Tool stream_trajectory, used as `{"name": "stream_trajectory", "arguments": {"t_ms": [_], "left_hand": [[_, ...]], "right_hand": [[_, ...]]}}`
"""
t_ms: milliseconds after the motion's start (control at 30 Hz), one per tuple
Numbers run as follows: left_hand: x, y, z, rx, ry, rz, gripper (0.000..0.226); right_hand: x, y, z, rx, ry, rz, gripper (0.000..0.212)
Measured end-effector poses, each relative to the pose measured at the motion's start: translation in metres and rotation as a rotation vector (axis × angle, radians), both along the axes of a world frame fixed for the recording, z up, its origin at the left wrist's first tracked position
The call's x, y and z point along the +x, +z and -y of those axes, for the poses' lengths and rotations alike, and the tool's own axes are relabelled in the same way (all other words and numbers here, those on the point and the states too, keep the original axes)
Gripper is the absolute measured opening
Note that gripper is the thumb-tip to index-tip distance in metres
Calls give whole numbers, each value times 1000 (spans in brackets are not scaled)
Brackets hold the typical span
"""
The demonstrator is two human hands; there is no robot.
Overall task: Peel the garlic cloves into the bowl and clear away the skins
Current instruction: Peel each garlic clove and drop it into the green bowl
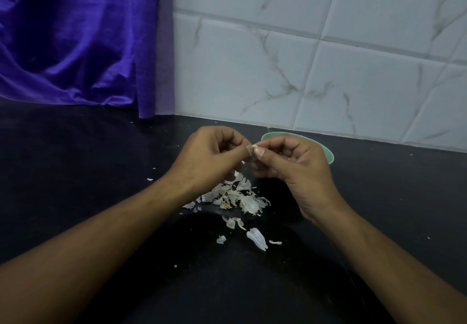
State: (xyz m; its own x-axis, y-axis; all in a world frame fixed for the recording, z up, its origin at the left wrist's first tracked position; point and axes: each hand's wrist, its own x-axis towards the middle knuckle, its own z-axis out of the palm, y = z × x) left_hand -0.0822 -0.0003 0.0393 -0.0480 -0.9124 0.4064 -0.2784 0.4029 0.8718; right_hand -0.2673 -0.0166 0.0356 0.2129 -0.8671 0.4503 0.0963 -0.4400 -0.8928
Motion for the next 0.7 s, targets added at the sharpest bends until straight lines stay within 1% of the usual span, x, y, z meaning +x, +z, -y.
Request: {"name": "stream_trajectory", "arguments": {"t_ms": [100, 267, 500, 700], "left_hand": [[1, -1, 1, 11, -32, -12, 23], [3, -1, 3, 53, -75, -45, 25], [0, 0, 1, -49, 15, 100, 18], [-1, 0, -2, -97, 72, 133, 11]], "right_hand": [[-1, 0, 1, -24, 9, -17, 9], [-1, -2, 1, -56, 5, -51, 8], [-1, 0, 1, -41, -5, -42, 7], [0, -2, 0, -2, -2, -12, 7]]}}
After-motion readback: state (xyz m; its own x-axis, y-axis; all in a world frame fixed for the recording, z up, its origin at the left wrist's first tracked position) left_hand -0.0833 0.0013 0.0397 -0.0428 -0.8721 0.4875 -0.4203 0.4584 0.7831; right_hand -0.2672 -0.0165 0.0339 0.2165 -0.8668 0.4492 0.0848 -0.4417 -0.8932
